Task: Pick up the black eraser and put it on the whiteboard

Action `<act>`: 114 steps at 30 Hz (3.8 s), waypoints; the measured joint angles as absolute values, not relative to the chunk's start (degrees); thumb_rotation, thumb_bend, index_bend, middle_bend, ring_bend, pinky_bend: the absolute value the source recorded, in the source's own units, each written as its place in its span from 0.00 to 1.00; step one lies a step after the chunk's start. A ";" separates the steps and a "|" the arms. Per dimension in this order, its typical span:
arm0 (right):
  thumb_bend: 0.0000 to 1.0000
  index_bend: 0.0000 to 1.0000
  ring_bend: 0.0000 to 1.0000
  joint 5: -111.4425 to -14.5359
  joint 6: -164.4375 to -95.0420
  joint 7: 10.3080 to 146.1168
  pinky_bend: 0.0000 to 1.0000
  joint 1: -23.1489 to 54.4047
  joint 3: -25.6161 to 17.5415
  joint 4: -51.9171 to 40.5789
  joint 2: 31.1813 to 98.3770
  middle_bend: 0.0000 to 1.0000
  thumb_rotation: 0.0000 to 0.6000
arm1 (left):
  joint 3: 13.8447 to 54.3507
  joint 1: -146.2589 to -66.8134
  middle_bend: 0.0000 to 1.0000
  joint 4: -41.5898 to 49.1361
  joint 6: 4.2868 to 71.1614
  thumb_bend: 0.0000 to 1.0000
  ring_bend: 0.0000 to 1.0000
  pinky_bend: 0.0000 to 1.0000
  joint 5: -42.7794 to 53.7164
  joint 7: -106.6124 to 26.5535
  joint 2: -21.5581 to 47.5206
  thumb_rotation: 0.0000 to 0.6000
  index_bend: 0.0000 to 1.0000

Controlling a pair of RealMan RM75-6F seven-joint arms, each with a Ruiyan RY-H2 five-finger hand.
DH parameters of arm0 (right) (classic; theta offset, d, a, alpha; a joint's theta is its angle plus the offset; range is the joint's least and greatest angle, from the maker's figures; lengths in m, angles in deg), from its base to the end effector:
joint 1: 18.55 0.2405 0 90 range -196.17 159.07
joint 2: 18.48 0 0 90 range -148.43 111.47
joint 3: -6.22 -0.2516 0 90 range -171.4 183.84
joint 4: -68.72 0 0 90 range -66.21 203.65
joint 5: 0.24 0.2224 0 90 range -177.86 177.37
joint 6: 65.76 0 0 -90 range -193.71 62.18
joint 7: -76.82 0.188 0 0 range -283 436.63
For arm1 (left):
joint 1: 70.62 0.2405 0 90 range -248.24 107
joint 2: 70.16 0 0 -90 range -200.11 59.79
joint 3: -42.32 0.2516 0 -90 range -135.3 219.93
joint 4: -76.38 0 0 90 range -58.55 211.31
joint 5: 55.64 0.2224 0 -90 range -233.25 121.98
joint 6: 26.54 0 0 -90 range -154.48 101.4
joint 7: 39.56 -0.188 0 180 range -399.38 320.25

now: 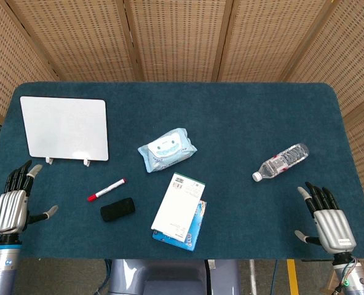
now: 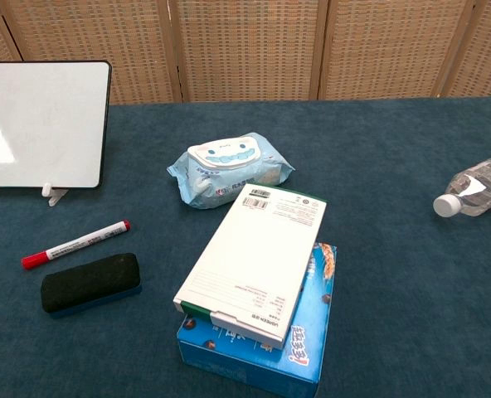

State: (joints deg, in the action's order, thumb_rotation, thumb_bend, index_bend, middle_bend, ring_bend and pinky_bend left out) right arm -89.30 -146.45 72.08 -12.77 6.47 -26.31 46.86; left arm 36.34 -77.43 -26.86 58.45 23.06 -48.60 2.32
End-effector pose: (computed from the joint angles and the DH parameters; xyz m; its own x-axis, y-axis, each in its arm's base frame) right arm -0.2966 -0.2154 0.1076 0.4202 -0.1252 0.8988 -0.9070 -0.0888 0.4116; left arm -0.2615 0.2405 0.1003 0.2121 -0.0136 0.9772 0.9758 0.0565 -0.2110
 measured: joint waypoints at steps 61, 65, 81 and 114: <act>0.05 0.00 0.00 -92.34 -149.76 79.15 0.00 -13.90 6.86 -26.11 44.37 0.00 1.00 | 31.91 -97.26 0.00 -45.62 56.19 0.14 0.00 0.00 -19.65 -90.64 14.61 1.00 0.28; 0.05 0.00 0.00 -92.28 -149.75 79.47 0.00 -13.89 6.80 -26.10 44.24 0.00 1.00 | 32.22 -98.09 0.00 -44.89 57.57 0.14 0.00 0.00 -20.72 -91.22 15.92 1.00 0.29; 0.05 0.00 0.00 -92.35 -149.96 80.33 0.00 -14.03 6.78 -26.05 43.93 0.00 1.00 | 33.22 -100.06 0.00 -41.28 61.87 0.14 0.00 0.00 -22.97 -92.53 21.66 1.00 0.31; 0.05 0.00 0.00 -92.30 -150.07 81.50 0.00 -14.07 6.61 -25.82 43.63 0.00 1.00 | 30.96 -102.94 0.00 -32.89 60.57 0.16 0.00 0.00 -26.86 -92.29 29.56 1.00 0.32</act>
